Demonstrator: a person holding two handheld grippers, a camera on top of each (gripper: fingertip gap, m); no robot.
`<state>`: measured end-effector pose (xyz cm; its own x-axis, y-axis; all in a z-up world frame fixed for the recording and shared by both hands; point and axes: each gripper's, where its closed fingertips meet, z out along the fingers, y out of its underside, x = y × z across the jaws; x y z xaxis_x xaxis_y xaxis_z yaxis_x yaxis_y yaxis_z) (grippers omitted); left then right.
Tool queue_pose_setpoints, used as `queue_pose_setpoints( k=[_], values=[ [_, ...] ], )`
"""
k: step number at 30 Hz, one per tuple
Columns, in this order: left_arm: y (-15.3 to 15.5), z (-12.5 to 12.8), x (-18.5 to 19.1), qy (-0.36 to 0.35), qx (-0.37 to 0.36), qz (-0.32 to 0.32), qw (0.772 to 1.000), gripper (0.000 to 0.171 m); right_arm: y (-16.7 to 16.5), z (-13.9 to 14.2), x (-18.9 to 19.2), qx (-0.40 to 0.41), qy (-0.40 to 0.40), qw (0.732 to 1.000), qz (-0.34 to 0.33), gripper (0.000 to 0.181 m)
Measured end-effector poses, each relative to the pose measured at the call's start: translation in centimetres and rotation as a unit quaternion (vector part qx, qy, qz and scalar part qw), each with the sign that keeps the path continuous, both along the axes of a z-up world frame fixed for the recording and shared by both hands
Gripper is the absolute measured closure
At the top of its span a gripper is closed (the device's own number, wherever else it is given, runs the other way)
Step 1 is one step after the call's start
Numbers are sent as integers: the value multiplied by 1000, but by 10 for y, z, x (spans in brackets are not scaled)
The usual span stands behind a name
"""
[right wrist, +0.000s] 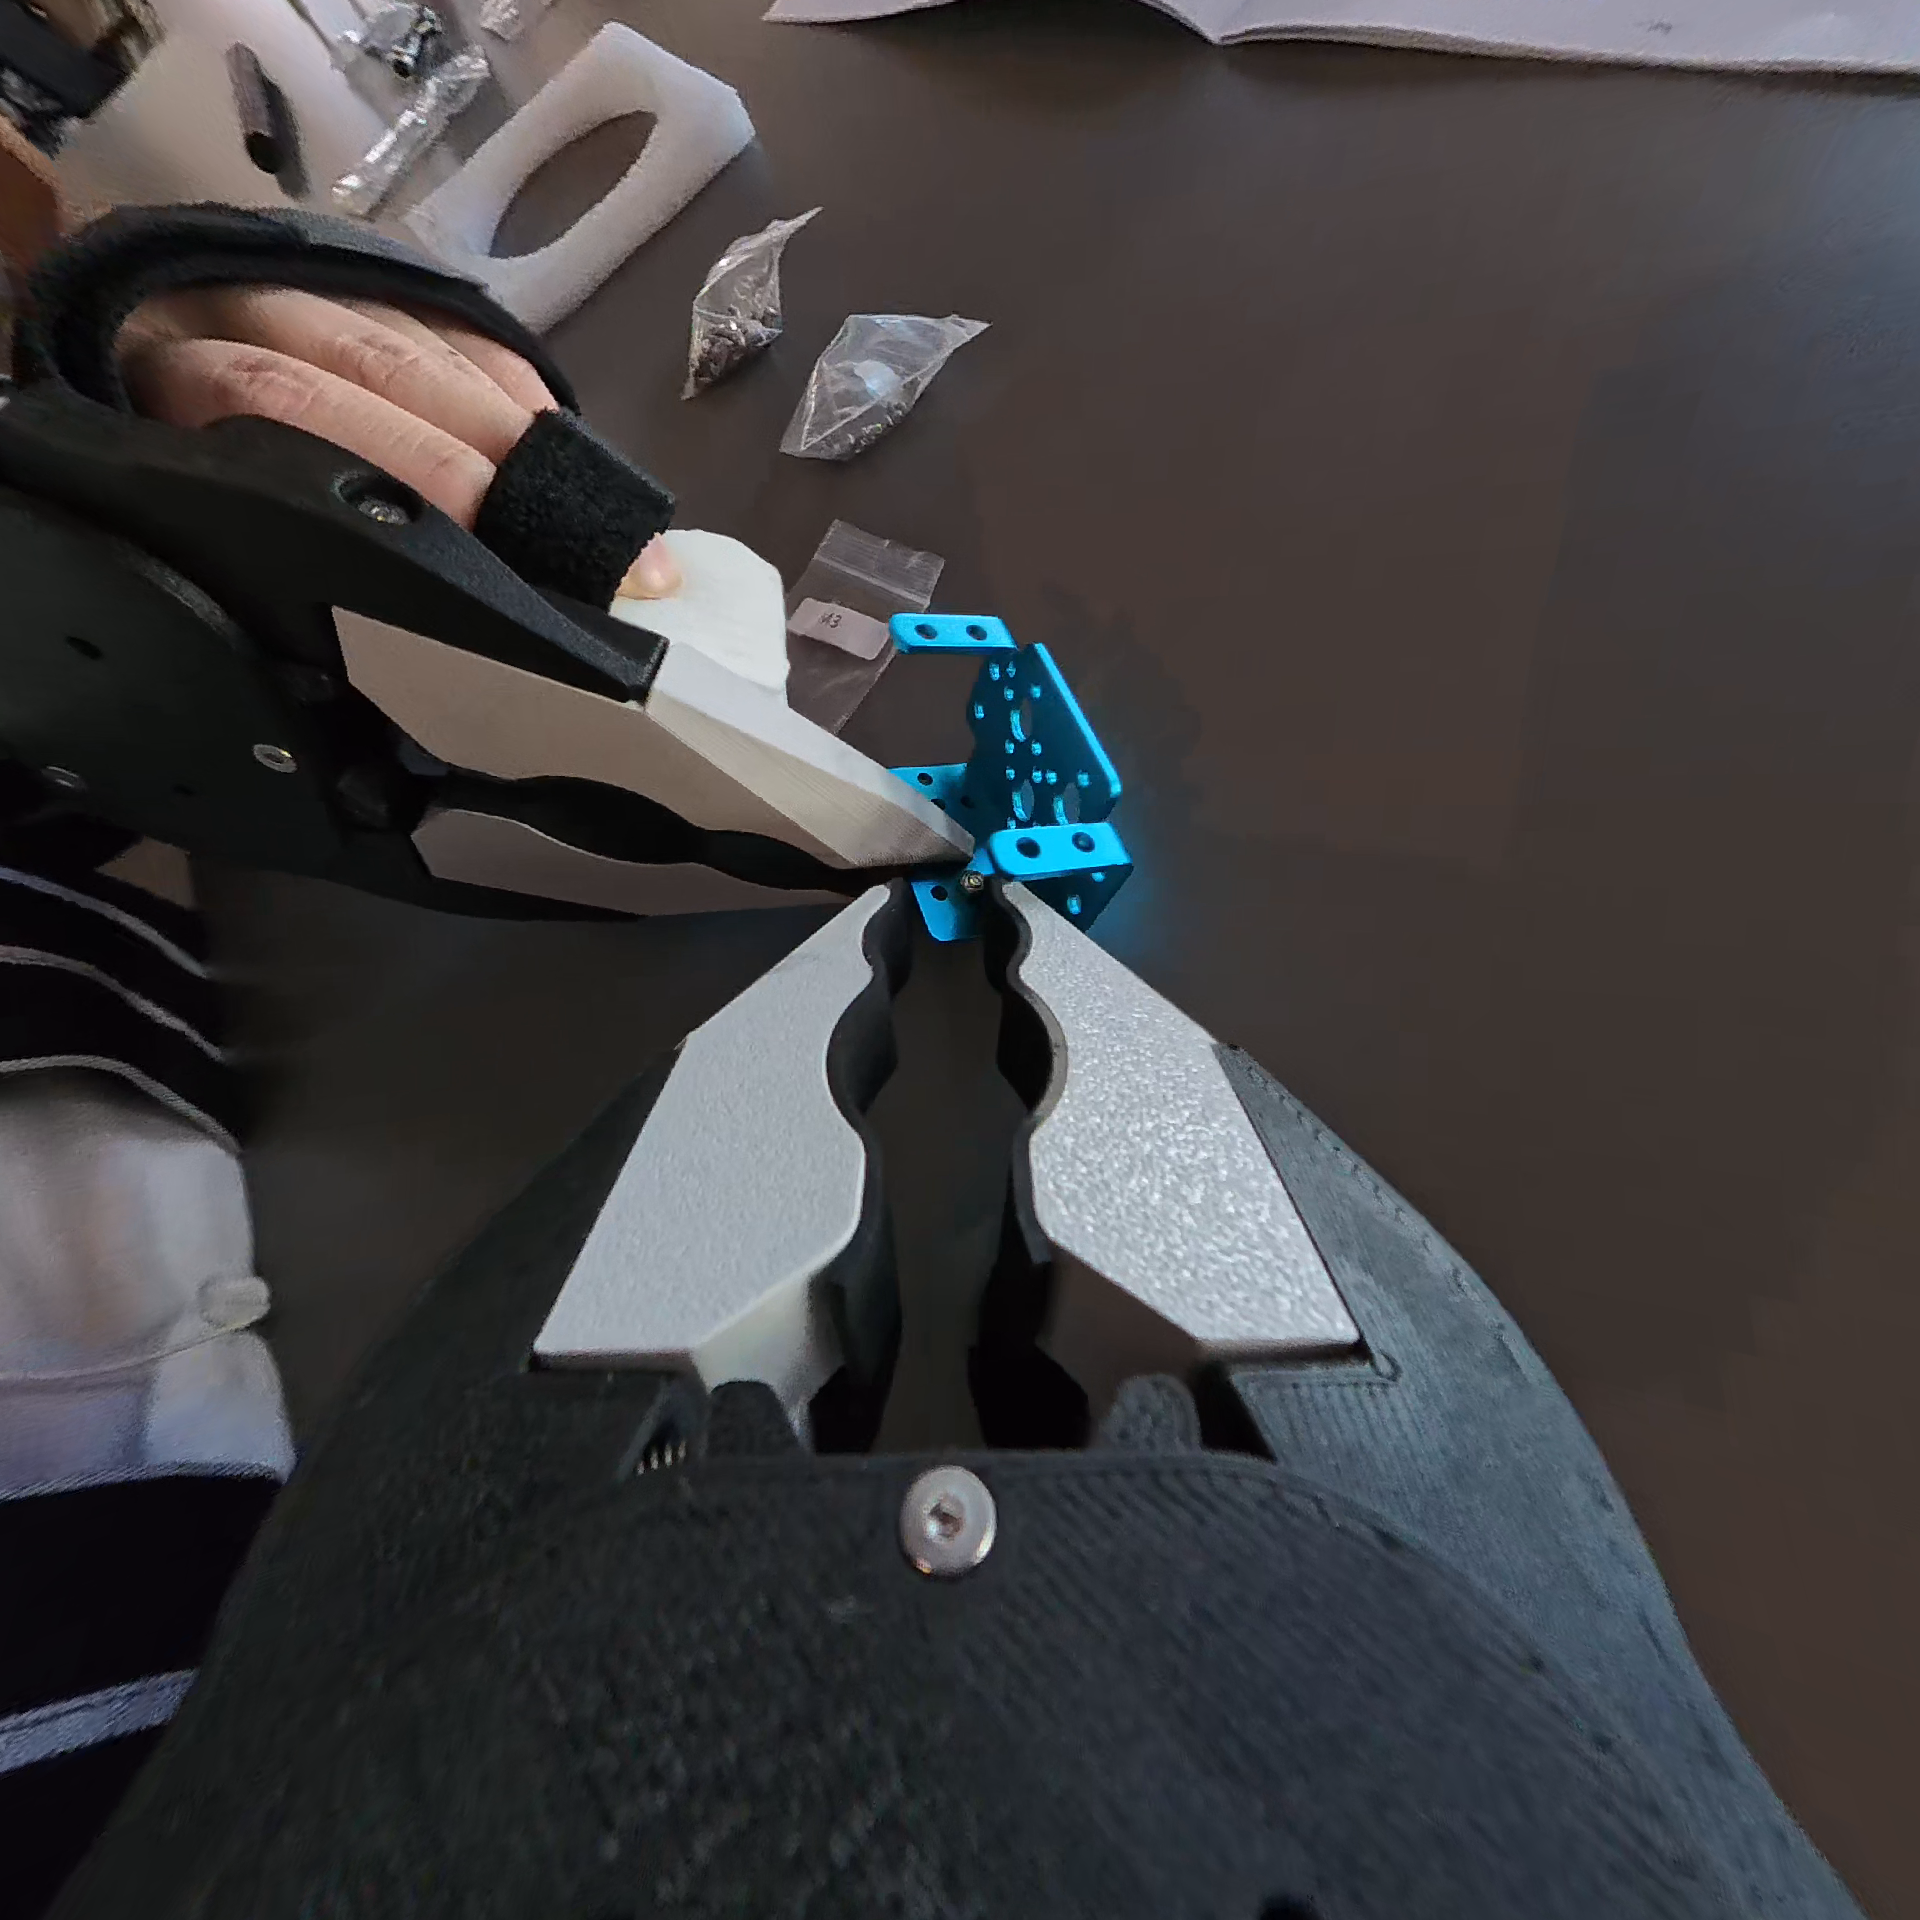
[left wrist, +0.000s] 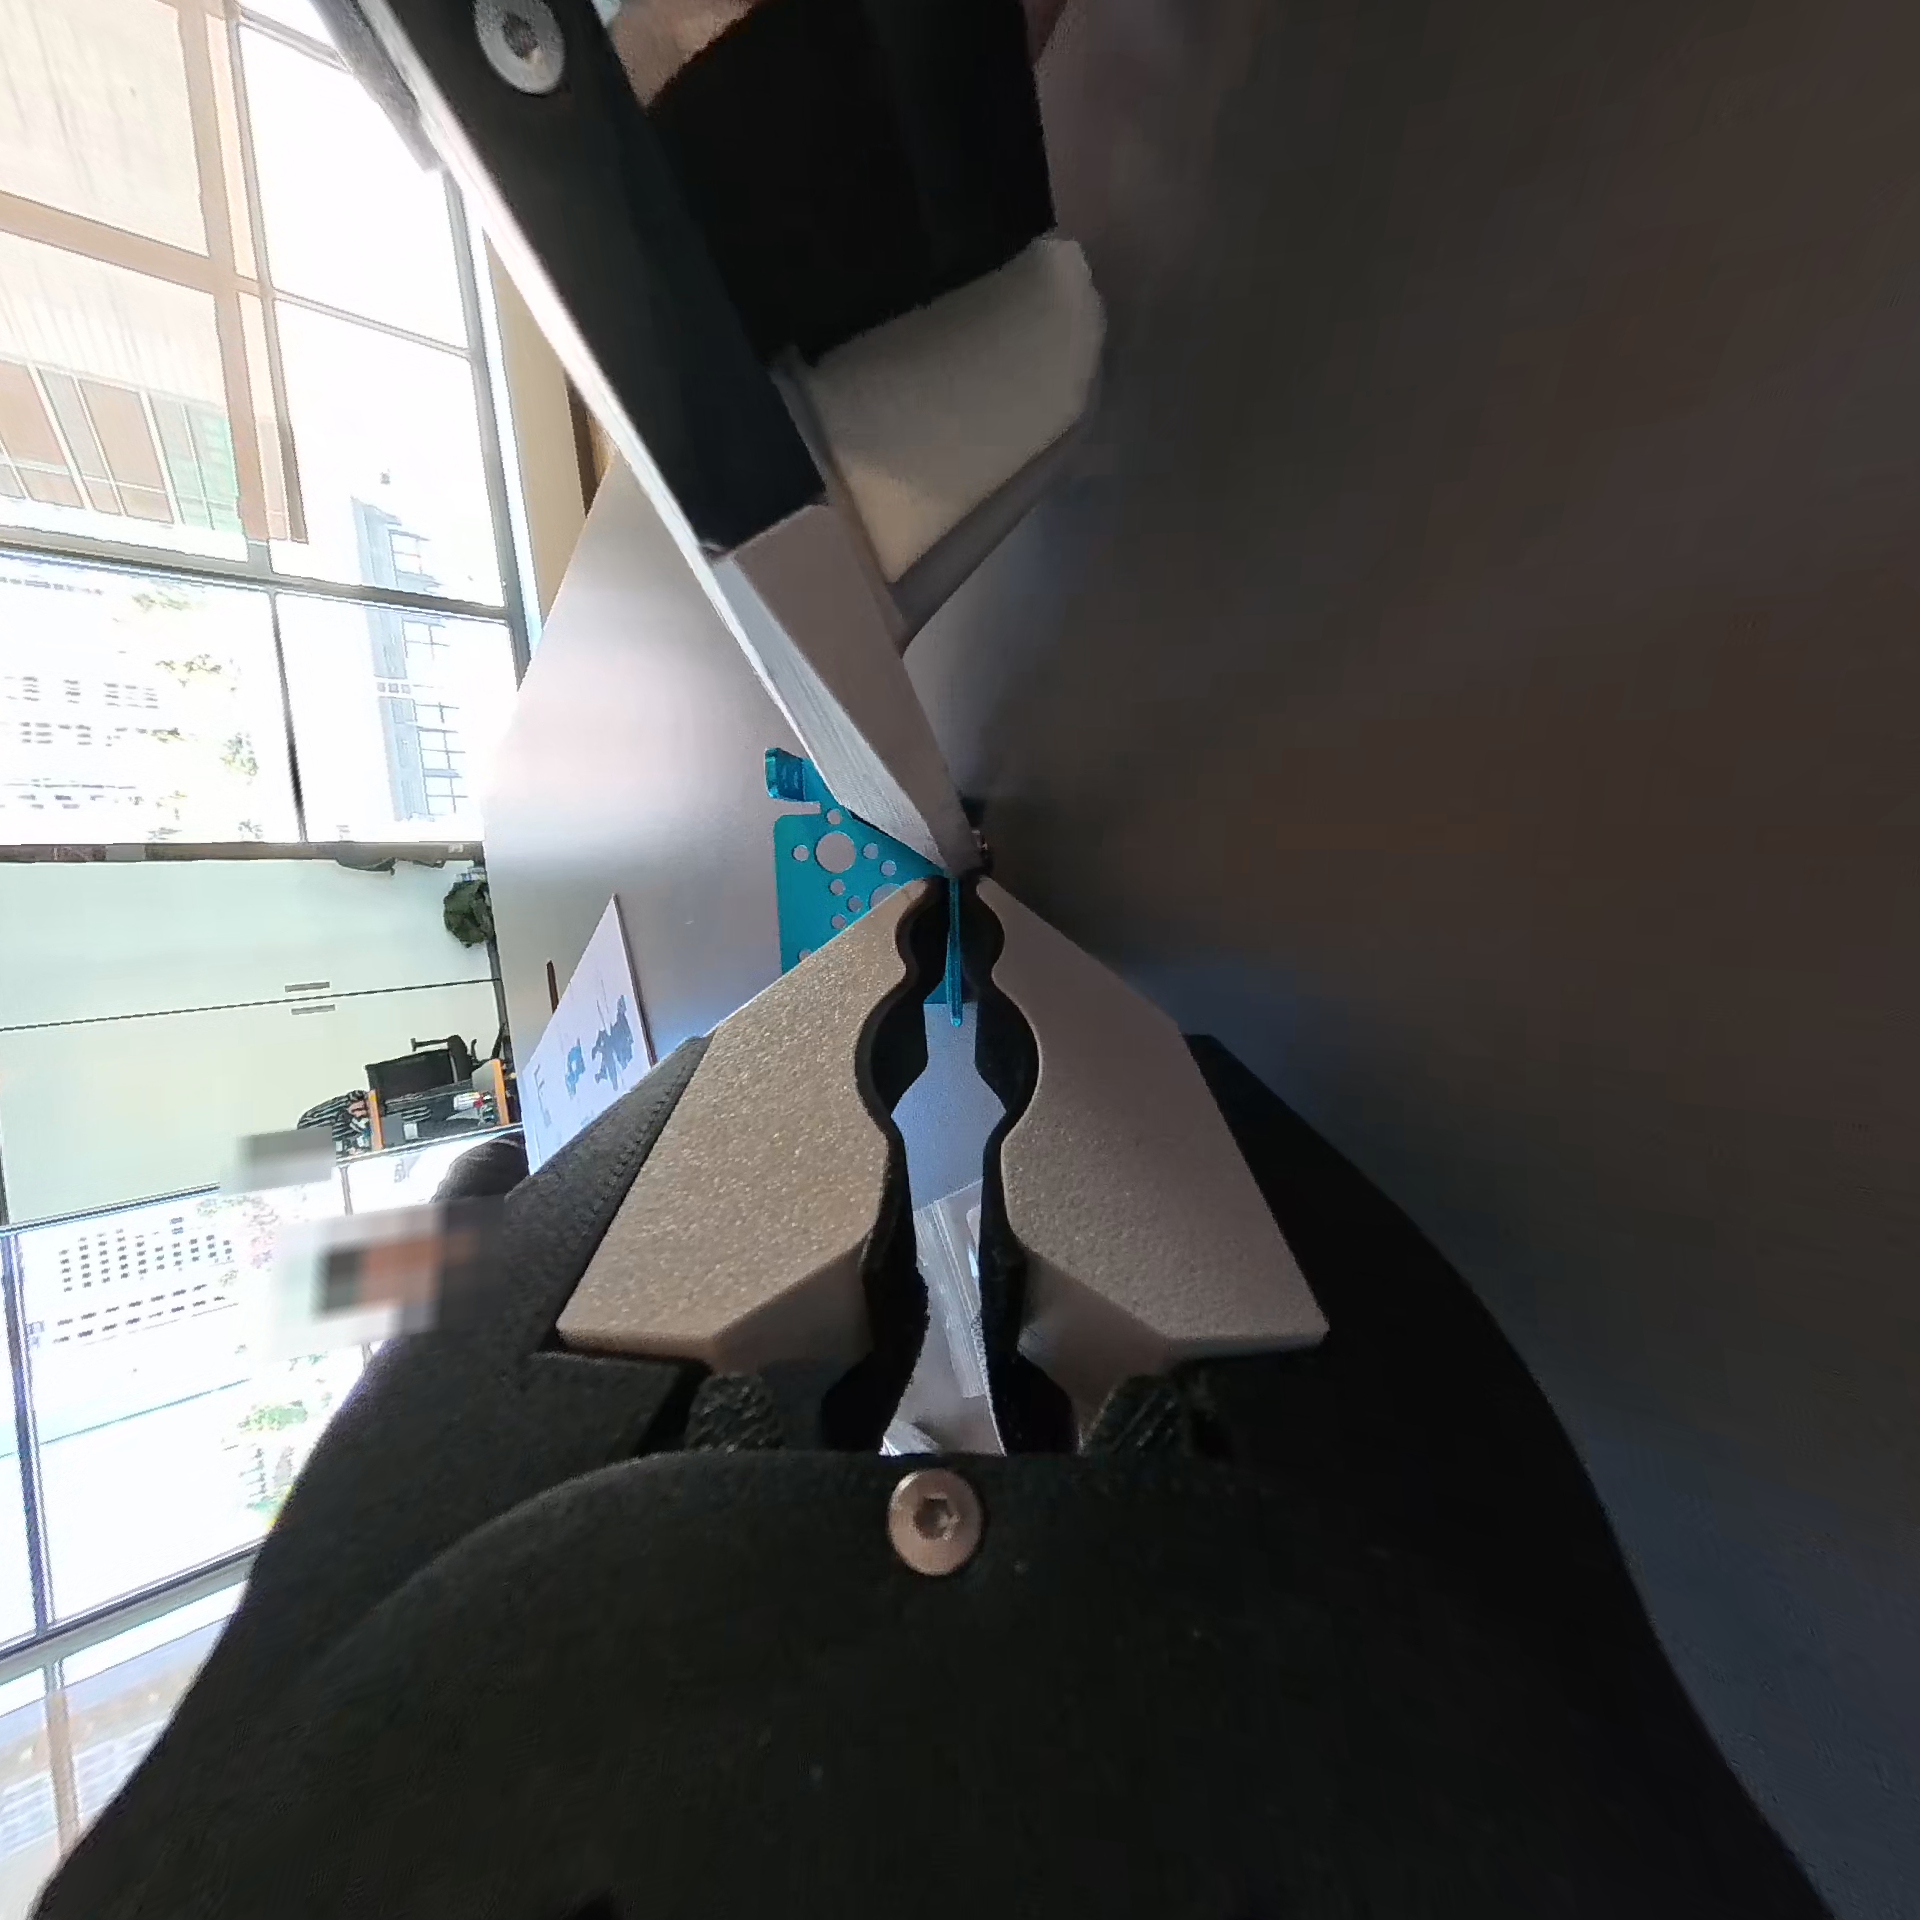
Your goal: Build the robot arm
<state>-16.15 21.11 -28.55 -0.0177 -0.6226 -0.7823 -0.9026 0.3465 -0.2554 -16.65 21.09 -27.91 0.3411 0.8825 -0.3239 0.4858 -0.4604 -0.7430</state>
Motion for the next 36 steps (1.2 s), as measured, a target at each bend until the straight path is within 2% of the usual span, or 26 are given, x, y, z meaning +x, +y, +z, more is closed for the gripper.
queue_pose_setpoints(
  k=[8,11,18,23,30,32,33,36],
  values=[
    [0,0,1,-2,-1,0,1000,171,-1,1,2,6,-7,999,-36,169],
    [-1,0,0,0,0,-1,1000,171,4,1,3,30,-7,999,-28,158],
    [-3,0,1,-2,-3,-7,1000,171,-4,1,-1,-37,23,999,27,166],
    [-4,0,2,-4,-6,-11,1000,171,-5,0,2,-12,8,999,38,166],
    [-3,1,3,-5,-4,-10,1000,171,-4,0,5,2,-12,1000,-5,168],
    [-3,1,4,-6,-5,-10,1000,171,-5,2,5,9,-17,1000,-11,170],
    [-4,1,5,-10,-7,-11,1000,171,-9,4,4,1,-10,1000,-7,179],
    [-4,1,5,-7,-3,-13,1000,171,-9,4,5,3,-13,1000,-20,179]
  ],
)
